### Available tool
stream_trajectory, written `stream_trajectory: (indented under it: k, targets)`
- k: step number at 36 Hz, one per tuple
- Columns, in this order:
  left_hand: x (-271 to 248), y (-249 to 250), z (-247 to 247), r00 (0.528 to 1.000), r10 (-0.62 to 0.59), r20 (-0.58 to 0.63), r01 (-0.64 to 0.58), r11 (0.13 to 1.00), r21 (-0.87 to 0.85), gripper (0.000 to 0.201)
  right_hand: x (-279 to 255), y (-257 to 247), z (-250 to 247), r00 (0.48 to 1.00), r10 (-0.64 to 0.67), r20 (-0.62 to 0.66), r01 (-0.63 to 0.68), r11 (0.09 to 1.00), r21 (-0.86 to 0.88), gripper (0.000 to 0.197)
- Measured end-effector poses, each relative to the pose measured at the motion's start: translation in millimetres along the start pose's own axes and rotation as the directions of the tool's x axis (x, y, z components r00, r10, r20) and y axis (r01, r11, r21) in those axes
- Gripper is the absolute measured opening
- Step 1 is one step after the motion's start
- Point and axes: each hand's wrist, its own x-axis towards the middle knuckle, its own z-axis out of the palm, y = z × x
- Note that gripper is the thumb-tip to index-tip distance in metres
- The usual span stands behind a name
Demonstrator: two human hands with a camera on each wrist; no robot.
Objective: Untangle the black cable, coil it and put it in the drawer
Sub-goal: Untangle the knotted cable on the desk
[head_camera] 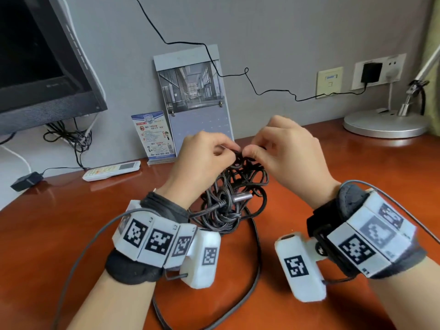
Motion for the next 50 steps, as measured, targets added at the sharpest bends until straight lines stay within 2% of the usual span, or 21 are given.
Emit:
stream_trajectory:
  k: [2,5,7,9,11,13,15,17,23,26,30,32,35,37,39,40,41,43,45,48,50]
  targets:
    - [-1.2,0.9,2.0,0.999,0.03,-0.043,-0.029,0.999,0.016,0.023,0.3,1.6,0.7,0.998,0.062,-0.032,-0.061,0.998,0.01,0.028]
    - [-4.7,3.0,5.6,0.992,0.095,-0.077,-0.092,0.995,0.049,0.023,3.6,10.9,2.3,0.972,0.209,-0.112,-0.195,0.973,0.119,0.029]
    - [-5.8,4.3,8.9,0.99,0.126,-0.061,-0.121,0.989,0.081,0.024,4.3,16.1,0.9,0.947,0.303,-0.104,-0.279,0.941,0.193,0.029]
    - [-4.6,4.1,11.3,0.991,0.119,-0.056,-0.111,0.986,0.122,0.025,3.4,18.3,1.3,0.943,0.325,-0.075,-0.308,0.934,0.181,0.025]
    - [-3.6,3.3,11.3,0.994,0.102,-0.045,-0.093,0.982,0.165,0.026,3.1,15.3,1.3,0.97,0.235,-0.059,-0.225,0.965,0.138,0.01]
    - [-3.8,3.2,10.7,0.997,0.079,-0.006,-0.076,0.975,0.207,0.027,3.6,9.1,-0.6,0.997,0.081,0.02,-0.082,0.988,0.128,0.02]
    - [-3.9,3.7,9.7,0.998,0.058,0.01,-0.058,0.972,0.226,0.027,3.9,4.1,-2.1,0.989,-0.016,0.147,0.01,0.999,0.044,0.023]
    - [-3.8,3.9,9.2,0.999,0.045,0.007,-0.045,0.973,0.228,0.025,3.0,-0.1,-2.7,0.978,-0.048,0.202,0.057,0.998,-0.038,0.018]
    - [-5.2,3.8,11.5,0.998,0.044,0.047,-0.053,0.977,0.207,0.023,2.8,0.0,-2.7,0.965,-0.073,0.252,0.103,0.989,-0.108,0.015]
    - [-4.7,4.4,11.7,0.999,0.036,0.022,-0.039,0.982,0.183,0.024,0.2,-1.5,0.4,0.978,-0.116,0.173,0.145,0.976,-0.162,0.01]
    - [-3.0,6.0,11.6,0.999,0.031,-0.043,-0.025,0.99,0.137,0.023,-2.3,-4.4,3.6,0.998,-0.052,0.026,0.055,0.988,-0.141,0.008]
    - [-2.3,5.1,8.5,0.998,0.022,-0.053,-0.016,0.994,0.104,0.023,-0.6,1.1,1.3,0.999,0.022,-0.029,-0.024,0.998,-0.066,0.006]
    - [-3.4,0.7,2.7,1.0,0.003,-0.03,0.0,0.997,0.072,0.023,5.8,16.3,-6.1,0.948,0.229,-0.221,-0.206,0.971,0.124,0.009]
    - [-4.5,-0.9,2.6,1.0,-0.002,-0.008,0.002,0.998,0.057,0.024,8.9,24.9,-8.1,0.905,0.37,-0.212,-0.332,0.924,0.191,0.012]
    - [-5.4,-0.7,4.3,1.0,-0.018,0.014,0.017,0.997,0.082,0.023,8.3,27.3,-6.8,0.91,0.4,-0.106,-0.387,0.913,0.127,0.007]
    - [-5.2,-1.2,4.8,1.0,-0.025,0.014,0.023,0.995,0.096,0.023,7.4,26.1,-6.5,0.921,0.385,-0.062,-0.381,0.922,0.069,0.003]
    - [-5.1,-1.8,4.6,1.0,-0.03,0.009,0.029,0.994,0.105,0.022,6.2,23.9,-6.8,0.933,0.358,-0.026,-0.358,0.934,0.007,0.008]
    - [-4.6,-4.4,1.9,0.999,-0.039,-0.008,0.039,0.993,0.115,0.022,4.7,17.7,-8.3,0.972,0.235,0.029,-0.232,0.97,-0.073,0.024]
    - [-5.0,-5.4,0.2,0.999,-0.053,-0.01,0.054,0.993,0.107,0.022,4.6,12.9,-9.2,0.993,0.079,0.088,-0.073,0.995,-0.066,0.035]
    - [-5.6,-2.8,0.5,0.999,-0.05,-0.007,0.051,0.99,0.128,0.022,4.9,7.7,-5.9,0.986,-0.084,0.144,0.093,0.994,-0.053,0.035]
    - [-5.9,-0.4,2.4,0.998,-0.055,-0.006,0.055,0.988,0.146,0.022,5.0,6.1,-3.0,0.977,-0.146,0.157,0.16,0.984,-0.083,0.03]
